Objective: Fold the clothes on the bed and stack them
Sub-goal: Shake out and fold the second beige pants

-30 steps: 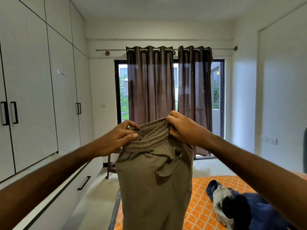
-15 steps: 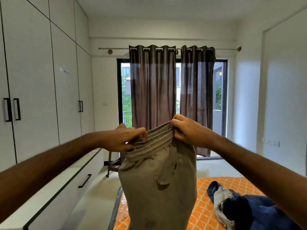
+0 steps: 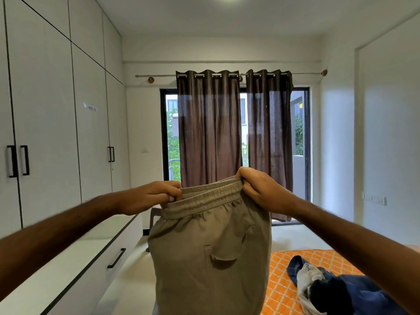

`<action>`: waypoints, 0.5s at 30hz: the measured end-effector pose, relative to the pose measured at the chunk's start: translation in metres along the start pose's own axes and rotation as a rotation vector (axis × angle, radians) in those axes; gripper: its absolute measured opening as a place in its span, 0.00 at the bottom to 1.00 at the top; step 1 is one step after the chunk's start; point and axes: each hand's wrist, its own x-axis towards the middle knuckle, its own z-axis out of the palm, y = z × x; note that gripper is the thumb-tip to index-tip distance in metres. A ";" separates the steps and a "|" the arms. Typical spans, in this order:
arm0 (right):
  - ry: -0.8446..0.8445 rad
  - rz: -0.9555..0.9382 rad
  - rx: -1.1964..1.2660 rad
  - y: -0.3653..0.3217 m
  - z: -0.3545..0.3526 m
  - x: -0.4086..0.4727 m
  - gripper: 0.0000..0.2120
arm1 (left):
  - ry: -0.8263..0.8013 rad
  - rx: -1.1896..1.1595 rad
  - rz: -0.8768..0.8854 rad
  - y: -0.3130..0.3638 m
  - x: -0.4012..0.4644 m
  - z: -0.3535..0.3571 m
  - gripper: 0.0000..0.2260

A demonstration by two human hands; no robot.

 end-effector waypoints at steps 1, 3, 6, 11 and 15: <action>0.042 -0.011 0.009 -0.001 0.001 -0.001 0.12 | 0.019 -0.036 0.023 0.002 -0.002 0.000 0.20; 0.067 -0.041 0.047 -0.004 -0.001 0.000 0.13 | 0.020 -0.040 0.057 0.007 -0.003 -0.002 0.21; -0.007 -0.088 0.089 -0.006 -0.015 0.003 0.14 | 0.084 0.127 0.112 0.010 0.000 -0.013 0.19; 0.029 -0.121 0.121 -0.001 -0.036 0.010 0.11 | 0.230 0.265 0.227 0.013 0.004 -0.023 0.10; 0.053 -0.091 0.214 0.002 -0.050 0.016 0.11 | 0.346 0.231 0.214 0.022 0.012 -0.030 0.18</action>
